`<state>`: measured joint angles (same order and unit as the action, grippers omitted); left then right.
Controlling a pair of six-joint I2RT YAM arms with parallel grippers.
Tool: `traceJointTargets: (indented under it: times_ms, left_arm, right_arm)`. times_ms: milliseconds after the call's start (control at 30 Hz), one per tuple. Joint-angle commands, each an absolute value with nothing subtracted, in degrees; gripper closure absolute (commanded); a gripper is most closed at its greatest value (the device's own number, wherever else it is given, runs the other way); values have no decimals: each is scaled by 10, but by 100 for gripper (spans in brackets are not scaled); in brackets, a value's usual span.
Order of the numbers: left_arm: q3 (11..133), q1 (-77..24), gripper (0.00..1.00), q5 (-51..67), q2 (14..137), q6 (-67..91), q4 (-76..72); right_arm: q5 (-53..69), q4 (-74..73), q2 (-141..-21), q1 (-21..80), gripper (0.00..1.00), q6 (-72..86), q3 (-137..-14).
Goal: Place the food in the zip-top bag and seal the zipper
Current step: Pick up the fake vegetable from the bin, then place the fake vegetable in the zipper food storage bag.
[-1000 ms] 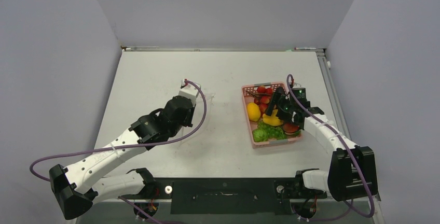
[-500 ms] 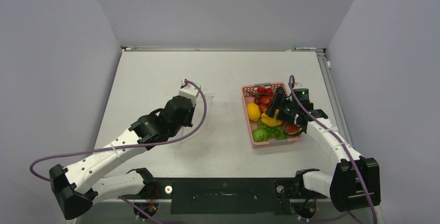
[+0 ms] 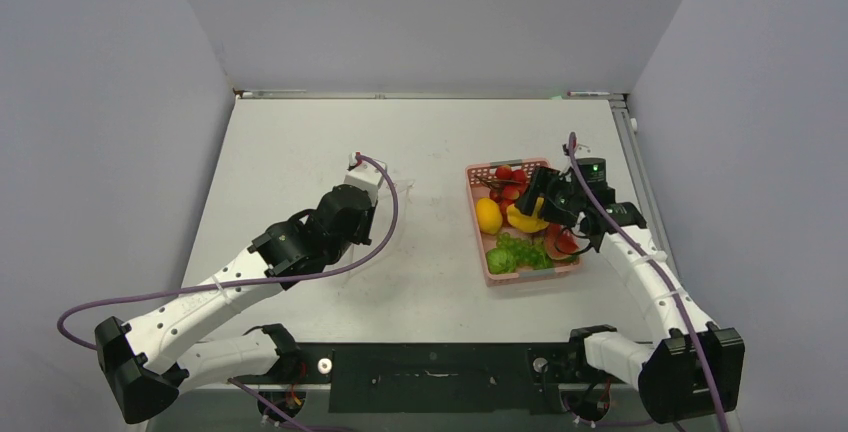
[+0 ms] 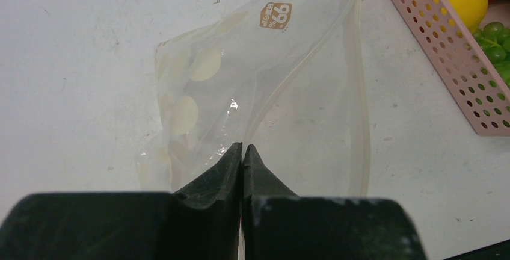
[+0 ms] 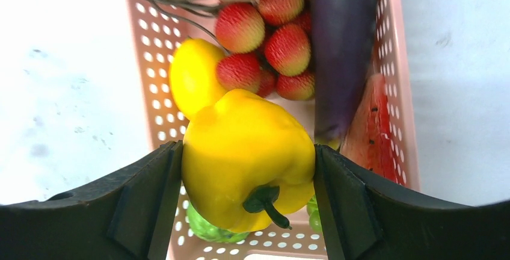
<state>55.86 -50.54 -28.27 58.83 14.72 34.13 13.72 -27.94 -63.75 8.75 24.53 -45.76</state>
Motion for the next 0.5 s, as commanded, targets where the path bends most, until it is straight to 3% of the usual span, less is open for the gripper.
traceJointTargets:
  times_ms: [0,467]
  left_arm:
    - [561,-506,100,-287,577,144,321]
    - [561,-506,100,-288,576,145,320]
  right_arm:
    - [132,-306,-607,105,55,241,-539]
    - [137,-276,-621,300,56,312,-666]
